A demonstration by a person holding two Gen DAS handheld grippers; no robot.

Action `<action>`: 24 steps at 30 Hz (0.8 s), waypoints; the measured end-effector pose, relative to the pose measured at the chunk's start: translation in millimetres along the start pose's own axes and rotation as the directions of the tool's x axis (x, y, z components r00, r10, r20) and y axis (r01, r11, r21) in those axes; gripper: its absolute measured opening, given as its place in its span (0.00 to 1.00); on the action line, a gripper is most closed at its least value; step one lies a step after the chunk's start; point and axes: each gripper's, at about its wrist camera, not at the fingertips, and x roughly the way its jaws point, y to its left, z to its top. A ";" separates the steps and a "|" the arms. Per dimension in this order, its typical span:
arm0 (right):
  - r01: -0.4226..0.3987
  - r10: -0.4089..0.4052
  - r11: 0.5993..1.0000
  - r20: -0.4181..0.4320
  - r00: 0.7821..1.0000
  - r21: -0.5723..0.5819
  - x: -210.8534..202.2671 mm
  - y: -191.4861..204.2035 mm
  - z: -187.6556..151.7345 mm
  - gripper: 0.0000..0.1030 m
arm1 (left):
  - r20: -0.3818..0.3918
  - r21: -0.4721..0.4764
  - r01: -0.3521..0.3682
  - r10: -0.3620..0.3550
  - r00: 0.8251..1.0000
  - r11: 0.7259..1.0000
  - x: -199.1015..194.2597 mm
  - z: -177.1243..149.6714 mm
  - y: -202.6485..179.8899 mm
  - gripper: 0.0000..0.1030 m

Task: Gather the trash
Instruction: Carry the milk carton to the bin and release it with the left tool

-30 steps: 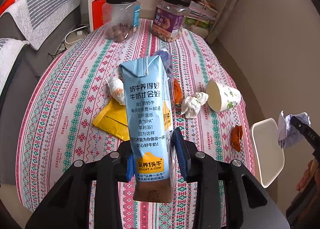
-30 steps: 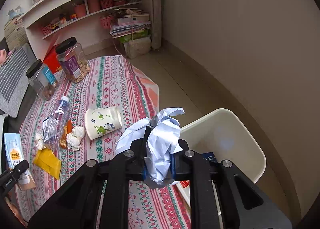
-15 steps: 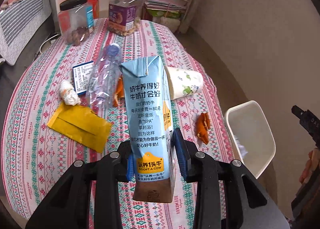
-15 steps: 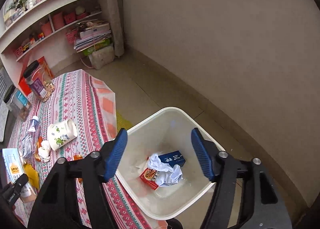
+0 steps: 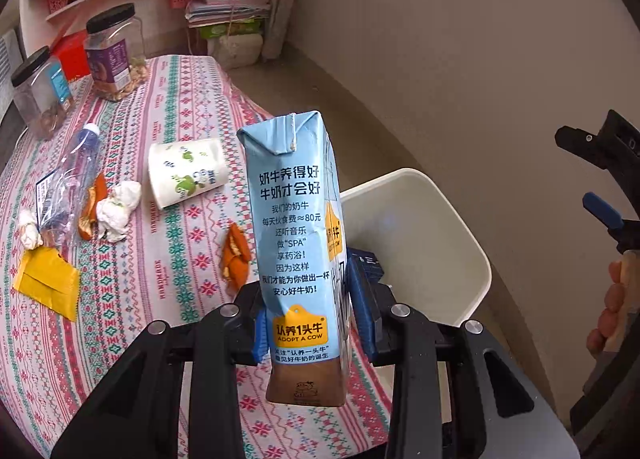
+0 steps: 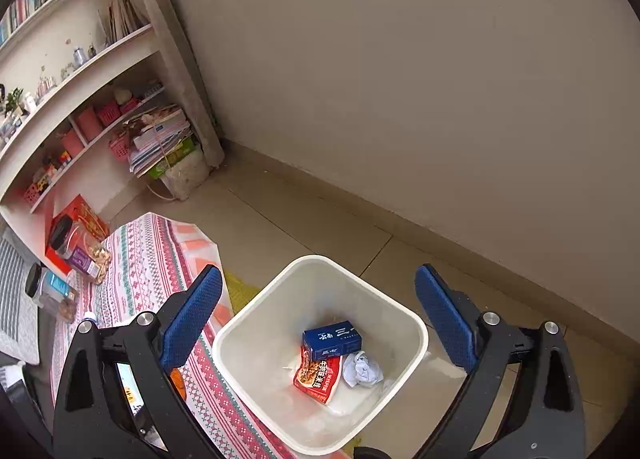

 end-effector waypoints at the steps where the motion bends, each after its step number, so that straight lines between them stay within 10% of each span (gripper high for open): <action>1: -0.001 0.001 1.000 0.003 1.000 0.008 -1.0 -2.1 1.4 0.90 | -0.002 0.005 0.014 -0.014 1.000 1.000 2.6 1.0 -7.2 0.33; 6: 0.027 -0.028 0.999 0.031 0.999 0.022 -5.9 -13.2 6.1 0.91 | -0.017 0.017 0.131 -0.131 0.991 0.991 14.2 3.7 -43.8 0.34; 8: 0.023 -0.024 0.999 0.028 0.999 0.035 -5.5 -17.1 7.5 0.91 | -0.013 0.049 0.172 -0.171 0.985 0.984 13.9 4.6 -55.5 0.64; 24: 0.020 -0.018 0.997 0.029 0.999 -0.075 -5.5 9.1 -1.2 0.93 | 0.122 0.125 -0.129 0.113 0.986 0.984 -40.3 -13.0 8.2 0.73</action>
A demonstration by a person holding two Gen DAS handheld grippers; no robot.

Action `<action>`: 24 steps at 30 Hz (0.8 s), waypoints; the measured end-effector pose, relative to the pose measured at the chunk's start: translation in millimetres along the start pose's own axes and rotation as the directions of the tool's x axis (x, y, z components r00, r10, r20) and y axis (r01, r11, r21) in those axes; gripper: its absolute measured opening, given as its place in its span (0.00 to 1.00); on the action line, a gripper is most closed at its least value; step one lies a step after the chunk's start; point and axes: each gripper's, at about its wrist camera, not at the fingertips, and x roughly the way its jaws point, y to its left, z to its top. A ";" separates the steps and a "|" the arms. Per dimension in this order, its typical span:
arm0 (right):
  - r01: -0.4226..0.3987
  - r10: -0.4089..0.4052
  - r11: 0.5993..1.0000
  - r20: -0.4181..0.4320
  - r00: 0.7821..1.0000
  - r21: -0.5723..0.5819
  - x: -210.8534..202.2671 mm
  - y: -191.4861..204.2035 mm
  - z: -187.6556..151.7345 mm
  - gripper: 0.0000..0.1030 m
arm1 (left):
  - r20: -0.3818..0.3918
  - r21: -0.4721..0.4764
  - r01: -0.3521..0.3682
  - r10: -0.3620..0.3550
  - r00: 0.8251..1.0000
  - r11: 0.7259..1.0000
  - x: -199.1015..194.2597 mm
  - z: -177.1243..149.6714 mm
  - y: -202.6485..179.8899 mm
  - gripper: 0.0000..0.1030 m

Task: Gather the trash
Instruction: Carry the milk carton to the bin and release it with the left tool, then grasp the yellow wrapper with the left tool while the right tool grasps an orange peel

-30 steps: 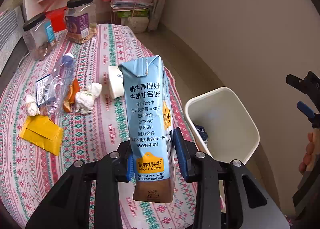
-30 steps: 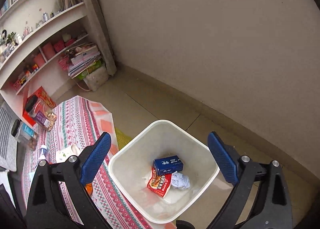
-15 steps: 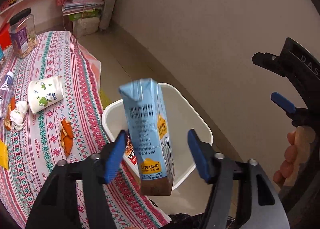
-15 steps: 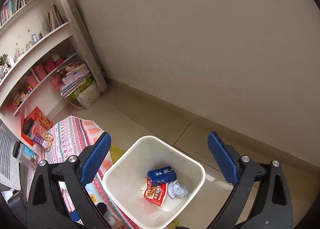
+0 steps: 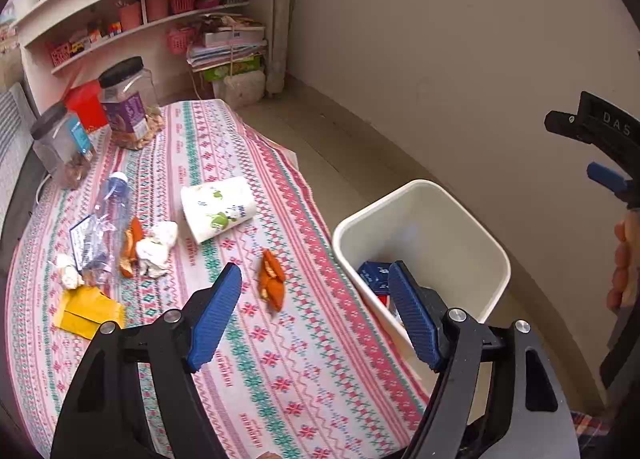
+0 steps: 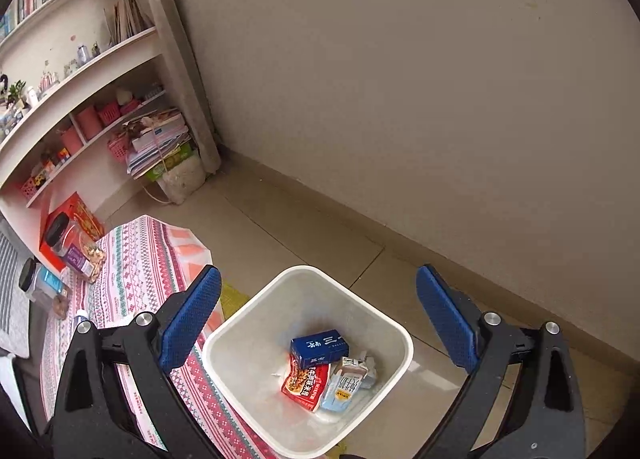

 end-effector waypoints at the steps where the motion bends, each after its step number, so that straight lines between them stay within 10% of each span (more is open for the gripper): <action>1: 0.000 0.000 1.000 -0.001 1.000 -0.015 0.3 5.3 -1.2 0.93 | 0.006 0.005 -0.021 0.021 1.000 1.000 -2.1 -2.1 4.8 0.74; 17: -0.173 0.142 0.944 -0.127 0.982 -0.280 14.9 141.2 -46.9 0.93 | -0.090 -0.174 -0.184 0.171 0.981 0.967 12.2 -14.3 116.9 0.77; 24: -0.201 0.159 0.900 -0.137 0.978 -0.386 12.4 191.0 -64.3 0.93 | -0.254 -0.380 -0.279 0.190 0.948 0.882 32.0 -35.3 194.2 0.77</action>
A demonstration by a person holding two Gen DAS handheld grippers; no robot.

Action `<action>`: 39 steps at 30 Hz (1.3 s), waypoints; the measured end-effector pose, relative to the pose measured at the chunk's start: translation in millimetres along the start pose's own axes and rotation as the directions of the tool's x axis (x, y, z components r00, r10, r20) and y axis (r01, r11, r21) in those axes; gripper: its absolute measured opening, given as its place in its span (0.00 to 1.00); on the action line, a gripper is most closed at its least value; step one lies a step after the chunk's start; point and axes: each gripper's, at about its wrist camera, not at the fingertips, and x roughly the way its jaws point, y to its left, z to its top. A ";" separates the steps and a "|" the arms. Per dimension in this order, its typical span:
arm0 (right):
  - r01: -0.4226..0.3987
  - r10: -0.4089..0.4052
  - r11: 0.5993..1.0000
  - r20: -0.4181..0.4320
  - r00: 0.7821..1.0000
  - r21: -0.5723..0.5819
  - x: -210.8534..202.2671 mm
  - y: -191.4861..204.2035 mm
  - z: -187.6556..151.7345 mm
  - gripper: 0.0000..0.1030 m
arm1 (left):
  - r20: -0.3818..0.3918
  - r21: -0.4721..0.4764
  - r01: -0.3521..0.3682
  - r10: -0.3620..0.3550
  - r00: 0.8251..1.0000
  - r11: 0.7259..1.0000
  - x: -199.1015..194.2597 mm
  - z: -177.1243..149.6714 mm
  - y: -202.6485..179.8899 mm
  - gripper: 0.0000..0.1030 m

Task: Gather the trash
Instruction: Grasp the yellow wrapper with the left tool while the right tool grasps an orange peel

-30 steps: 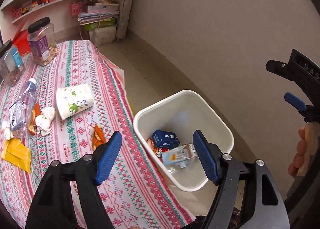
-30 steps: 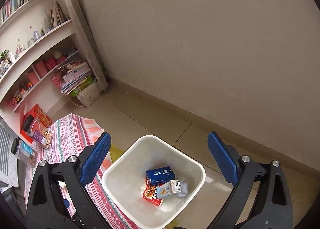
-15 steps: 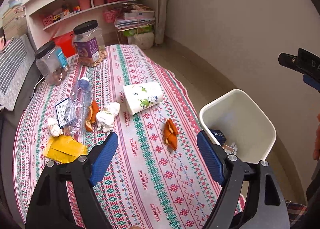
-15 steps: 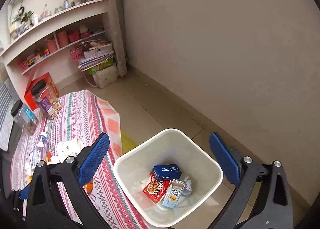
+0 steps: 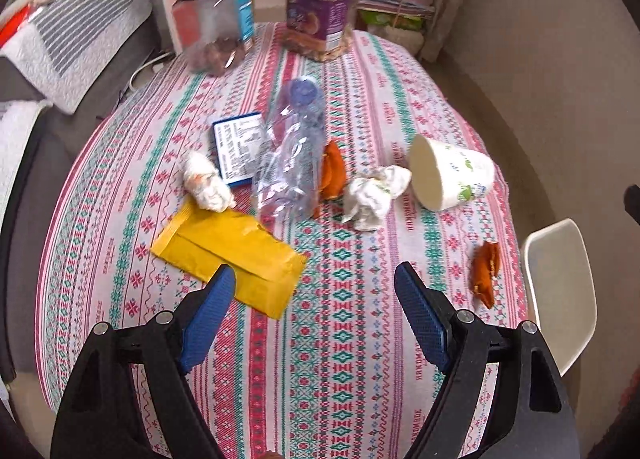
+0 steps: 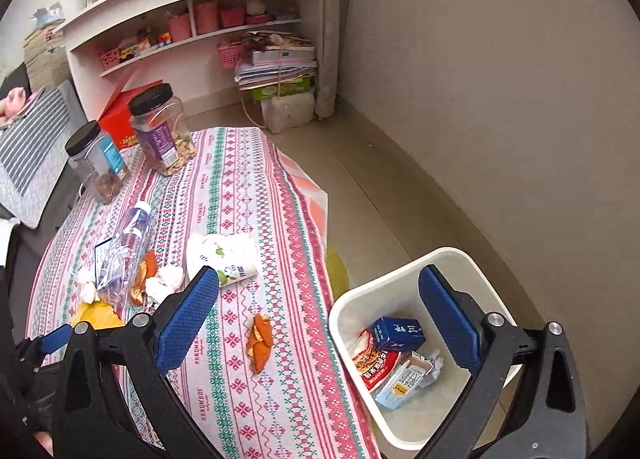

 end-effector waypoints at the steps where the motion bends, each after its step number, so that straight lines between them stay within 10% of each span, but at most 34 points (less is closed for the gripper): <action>1: -0.007 0.007 1.000 -0.006 1.000 -0.001 1.6 4.0 0.7 0.93 | -0.030 -0.046 -0.007 0.006 1.000 0.999 7.7 1.9 10.7 0.77; 12: -0.007 0.008 1.000 -0.096 0.995 0.007 33.0 26.0 3.1 0.93 | -0.219 -0.400 -0.055 -0.037 0.975 0.915 82.2 17.6 76.4 0.77; 26: 0.035 -0.035 0.999 -0.146 0.989 0.000 47.9 23.7 -10.1 0.93 | -0.167 -0.483 -0.033 -0.055 0.984 0.875 77.9 22.1 77.1 0.77; 34: 0.027 -0.027 1.000 -0.200 0.979 -0.005 57.3 20.5 -15.3 0.93 | -0.176 -0.207 -0.133 0.096 0.980 0.969 91.4 21.5 45.7 0.83; 39: 0.019 -0.026 0.999 -0.233 0.972 -0.032 65.4 31.4 -24.0 0.93 | -0.123 -0.051 -0.121 0.114 0.986 0.991 73.9 -0.8 42.6 0.56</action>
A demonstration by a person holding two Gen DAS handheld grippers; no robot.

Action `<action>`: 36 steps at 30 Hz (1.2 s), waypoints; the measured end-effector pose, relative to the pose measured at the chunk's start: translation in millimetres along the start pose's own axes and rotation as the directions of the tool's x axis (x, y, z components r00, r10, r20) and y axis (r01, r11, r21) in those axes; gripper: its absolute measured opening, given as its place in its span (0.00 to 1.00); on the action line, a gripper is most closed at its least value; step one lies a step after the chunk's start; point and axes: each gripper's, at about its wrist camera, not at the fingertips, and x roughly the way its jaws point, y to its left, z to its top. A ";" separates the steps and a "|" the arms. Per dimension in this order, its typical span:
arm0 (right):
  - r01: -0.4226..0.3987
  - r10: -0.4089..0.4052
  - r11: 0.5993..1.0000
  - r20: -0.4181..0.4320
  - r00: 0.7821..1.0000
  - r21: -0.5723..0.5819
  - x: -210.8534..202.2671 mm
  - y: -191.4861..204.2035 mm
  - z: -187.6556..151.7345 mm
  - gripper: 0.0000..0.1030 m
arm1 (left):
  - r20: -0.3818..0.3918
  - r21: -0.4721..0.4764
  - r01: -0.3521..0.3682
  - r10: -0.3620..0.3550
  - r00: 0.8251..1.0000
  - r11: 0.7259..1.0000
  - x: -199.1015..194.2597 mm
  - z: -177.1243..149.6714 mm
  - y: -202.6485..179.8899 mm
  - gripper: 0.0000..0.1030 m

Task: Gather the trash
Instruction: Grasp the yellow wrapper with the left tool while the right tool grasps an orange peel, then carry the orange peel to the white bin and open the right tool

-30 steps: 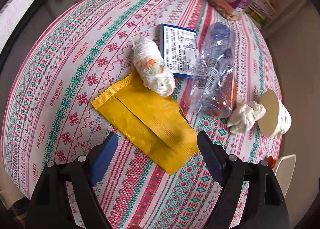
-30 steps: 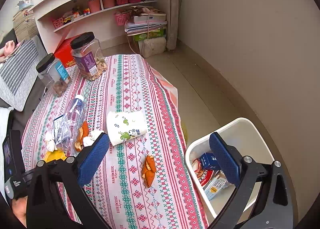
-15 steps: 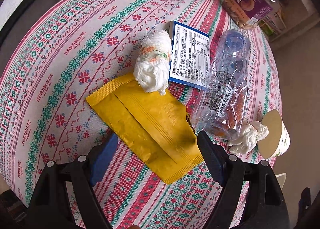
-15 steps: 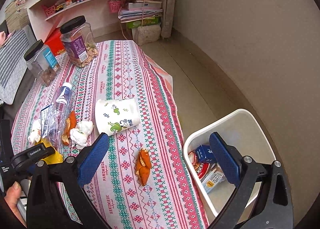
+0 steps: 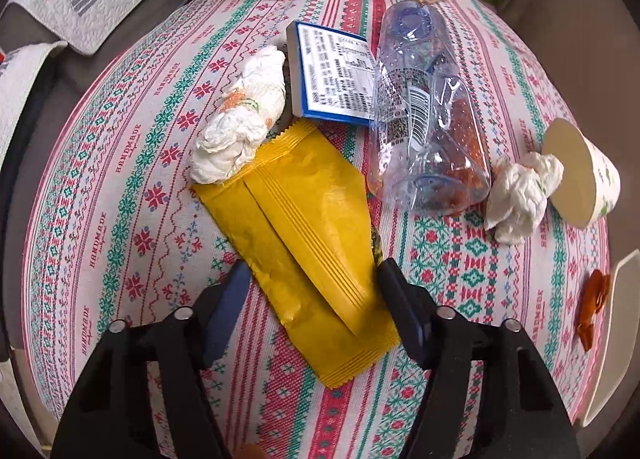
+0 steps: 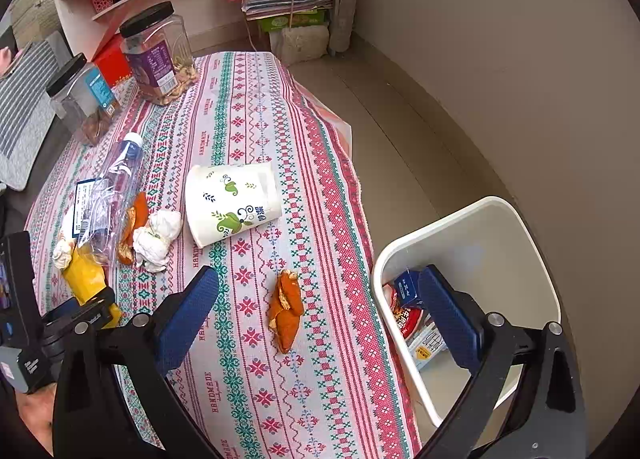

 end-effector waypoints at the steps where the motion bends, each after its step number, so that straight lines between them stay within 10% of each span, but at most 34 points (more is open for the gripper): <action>1: 0.003 -0.003 1.000 -0.009 1.000 -0.004 2.9 2.9 -1.7 0.93 | -0.005 0.014 0.013 -0.013 1.000 1.000 -3.7 -4.8 3.7 0.48; 4: 0.012 -0.013 1.000 -0.046 0.999 -0.012 16.8 10.7 -8.5 0.93 | -0.032 0.026 0.063 -0.062 0.998 0.998 -15.0 -19.9 18.9 0.27; 16: 0.055 -0.049 0.998 -0.163 0.985 0.027 70.6 19.8 -20.0 0.91 | 0.090 0.056 0.172 -0.176 0.980 0.984 -95.5 -42.5 61.8 0.26; 22: 0.037 -0.036 0.999 -0.174 0.984 0.005 87.2 29.8 -20.6 0.70 | 0.111 0.062 0.194 -0.200 0.974 0.979 -96.4 -22.9 65.0 0.26; 24: 0.008 -0.007 1.000 -0.164 0.986 0.003 83.8 32.7 -17.9 0.34 | 0.112 0.052 0.197 -0.202 0.973 0.979 -95.8 -20.0 67.9 0.26; 26: -0.012 0.010 1.000 -0.168 0.986 -0.011 80.2 37.7 -17.8 0.21 | 0.115 0.044 0.200 -0.204 0.972 0.979 -94.2 -16.8 69.9 0.26; 36: -0.327 0.321 0.943 -0.102 0.942 -0.054 6.5 81.0 -17.5 0.19 | 0.155 0.000 0.228 -0.225 0.962 0.974 -106.2 -10.8 83.8 0.26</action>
